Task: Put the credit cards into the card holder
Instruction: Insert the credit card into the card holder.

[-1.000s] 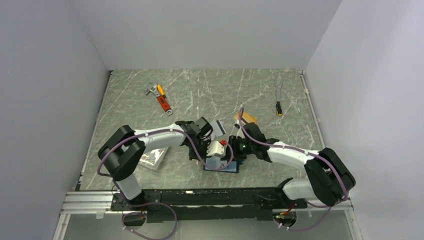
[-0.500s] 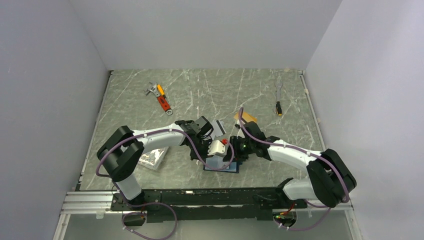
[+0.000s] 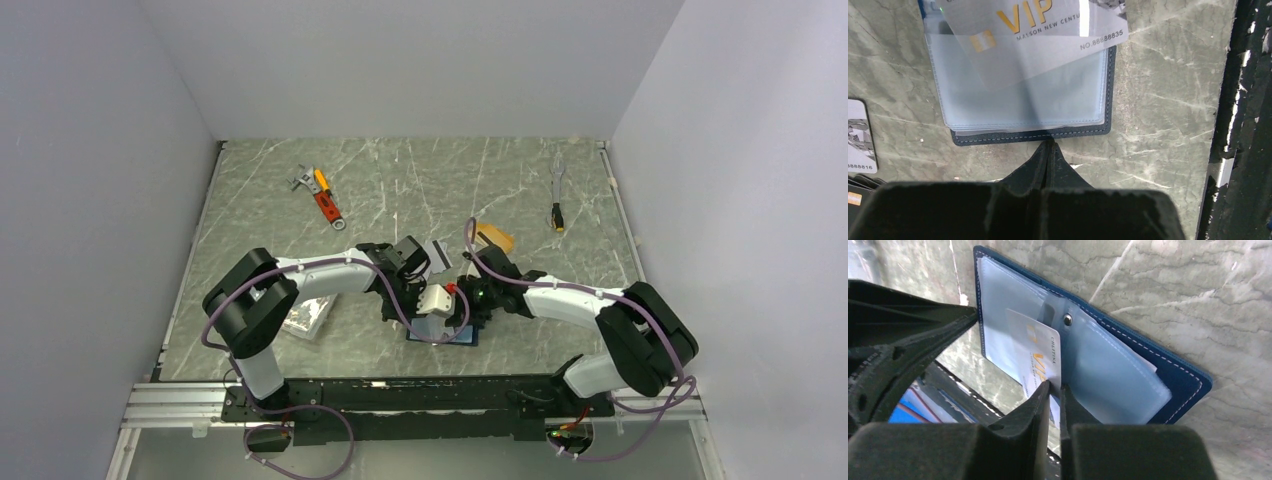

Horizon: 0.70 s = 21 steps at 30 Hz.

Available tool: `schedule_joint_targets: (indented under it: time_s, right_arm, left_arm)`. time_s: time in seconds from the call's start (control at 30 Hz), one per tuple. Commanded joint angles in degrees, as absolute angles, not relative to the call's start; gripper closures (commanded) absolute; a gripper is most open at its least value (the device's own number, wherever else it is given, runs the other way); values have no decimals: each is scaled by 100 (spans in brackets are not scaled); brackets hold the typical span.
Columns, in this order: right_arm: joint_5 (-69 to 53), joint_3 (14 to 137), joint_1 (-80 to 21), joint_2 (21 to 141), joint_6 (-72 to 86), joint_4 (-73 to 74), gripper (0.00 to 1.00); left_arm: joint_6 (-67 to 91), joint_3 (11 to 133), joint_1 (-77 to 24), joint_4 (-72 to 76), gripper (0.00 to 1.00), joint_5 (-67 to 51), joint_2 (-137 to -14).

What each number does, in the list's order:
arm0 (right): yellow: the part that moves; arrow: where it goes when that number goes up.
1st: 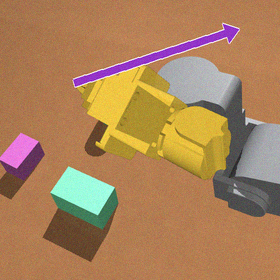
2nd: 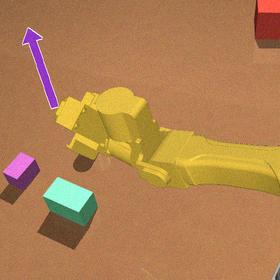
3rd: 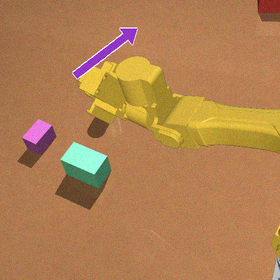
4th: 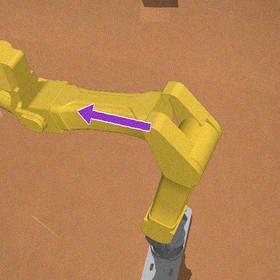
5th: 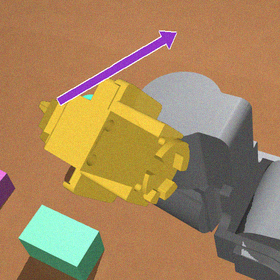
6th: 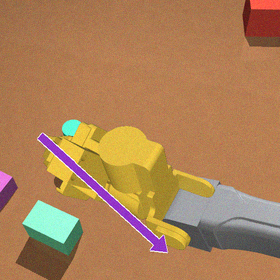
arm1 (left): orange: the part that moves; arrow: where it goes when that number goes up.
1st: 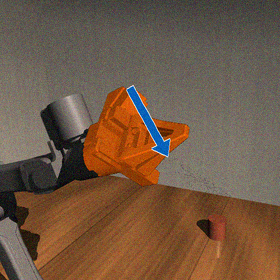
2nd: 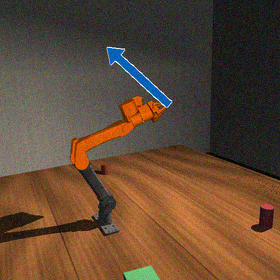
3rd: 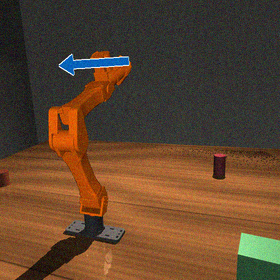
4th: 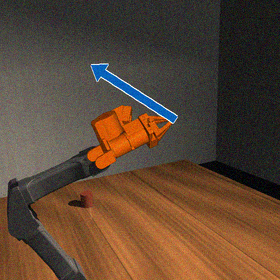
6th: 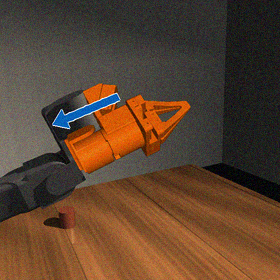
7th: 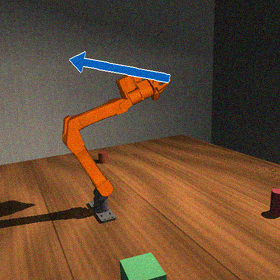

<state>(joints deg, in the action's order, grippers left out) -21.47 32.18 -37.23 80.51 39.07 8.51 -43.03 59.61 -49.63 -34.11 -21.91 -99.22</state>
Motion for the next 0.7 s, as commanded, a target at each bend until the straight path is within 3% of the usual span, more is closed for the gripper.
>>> schedule_joint_targets:
  time_s: [0.0, 0.03, 0.67]
  right_arm:
    - [-1767, 3325, -3735, 8036, 4046, 605, 96]
    - [-1723, 3312, -3736, 8035, 4093, 566, 100]
    - [-1368, 2570, -3621, 7623, 4597, 26, 100]
  left_arm:
    - [-4558, 5910, -5002, -3356, 100, -1895, -9955]
    - [-4567, 5904, -5018, -3362, 100, -1877, -9970]
    - [-4600, 6025, -5222, -3537, 100, -1898, -10236]
